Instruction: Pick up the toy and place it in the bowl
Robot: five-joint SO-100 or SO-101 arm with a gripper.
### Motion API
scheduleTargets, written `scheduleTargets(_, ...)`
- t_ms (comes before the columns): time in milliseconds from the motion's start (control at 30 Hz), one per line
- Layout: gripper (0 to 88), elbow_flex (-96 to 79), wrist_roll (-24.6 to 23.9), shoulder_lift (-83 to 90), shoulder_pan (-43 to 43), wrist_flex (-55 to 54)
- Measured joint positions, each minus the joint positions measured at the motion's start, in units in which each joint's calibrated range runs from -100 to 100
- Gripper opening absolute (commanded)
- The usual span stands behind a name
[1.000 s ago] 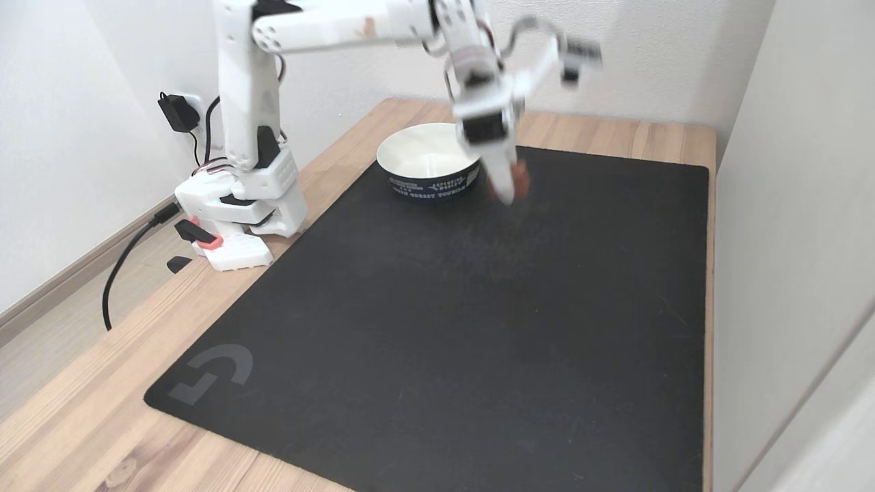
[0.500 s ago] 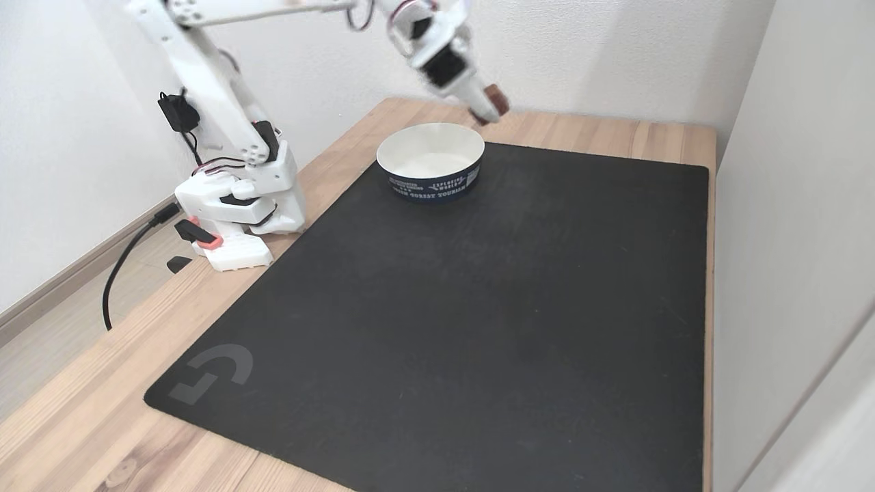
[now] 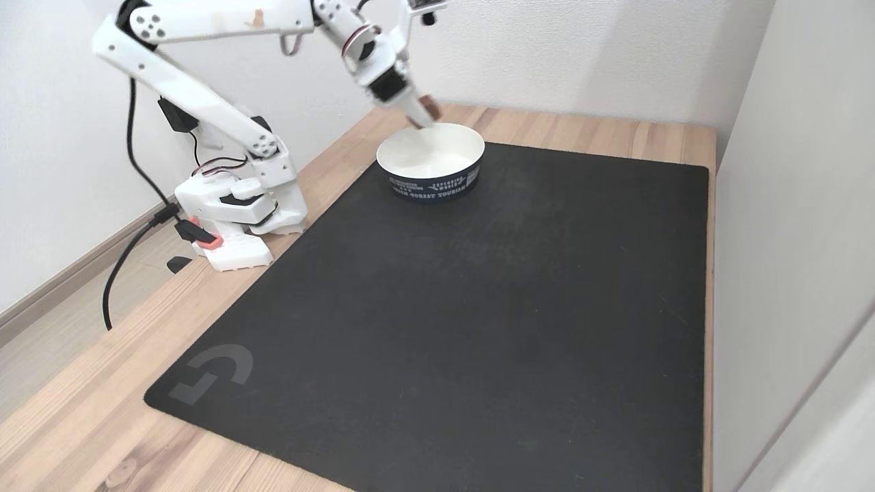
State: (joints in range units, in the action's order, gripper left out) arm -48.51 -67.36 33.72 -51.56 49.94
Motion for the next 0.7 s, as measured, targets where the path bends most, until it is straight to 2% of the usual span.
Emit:
scheduleTargets(367, 3.2, -14.5, -0.8, 11.0, -0.2, -0.2)
scheduleTargets(400, 4.5, -14.8, -0.8, 11.2, -0.1, -0.2)
scheduleTargets(467, 13.9, -14.9, -0.8, 11.3, 0.4, -0.2)
scheduleTargets(533, 19.6, -14.9, -0.7, 11.3, 0.4, -0.2)
scheduleTargets(700, 20.5, -14.9, -0.6, 11.3, 1.2, -0.2)
